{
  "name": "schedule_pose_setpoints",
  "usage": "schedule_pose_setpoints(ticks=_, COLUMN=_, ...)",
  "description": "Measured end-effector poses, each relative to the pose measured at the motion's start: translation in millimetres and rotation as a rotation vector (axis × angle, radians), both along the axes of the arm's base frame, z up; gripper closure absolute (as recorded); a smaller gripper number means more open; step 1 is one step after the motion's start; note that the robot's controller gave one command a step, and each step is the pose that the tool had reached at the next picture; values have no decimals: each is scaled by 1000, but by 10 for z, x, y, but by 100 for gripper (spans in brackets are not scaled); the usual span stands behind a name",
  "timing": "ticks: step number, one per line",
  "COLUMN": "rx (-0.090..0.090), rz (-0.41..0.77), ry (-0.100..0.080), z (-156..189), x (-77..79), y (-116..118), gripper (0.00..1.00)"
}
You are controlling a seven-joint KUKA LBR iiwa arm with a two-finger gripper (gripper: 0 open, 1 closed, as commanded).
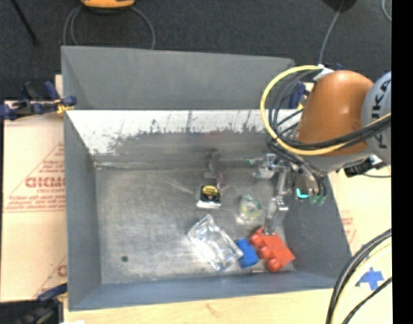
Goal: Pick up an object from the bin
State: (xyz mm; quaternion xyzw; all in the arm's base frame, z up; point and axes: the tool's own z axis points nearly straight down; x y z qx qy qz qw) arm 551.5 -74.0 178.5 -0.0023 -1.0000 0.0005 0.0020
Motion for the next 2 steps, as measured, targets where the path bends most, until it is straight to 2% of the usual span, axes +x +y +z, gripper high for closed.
schedule_pose_setpoints(ticks=1, rx=-1, rz=305, ry=-12, z=-1029, x=-84, y=228, gripper=0)
schedule_pose_setpoints(ticks=2, rx=-3, rz=417, ry=-13, z=-112, x=-185, y=-108, gripper=0)
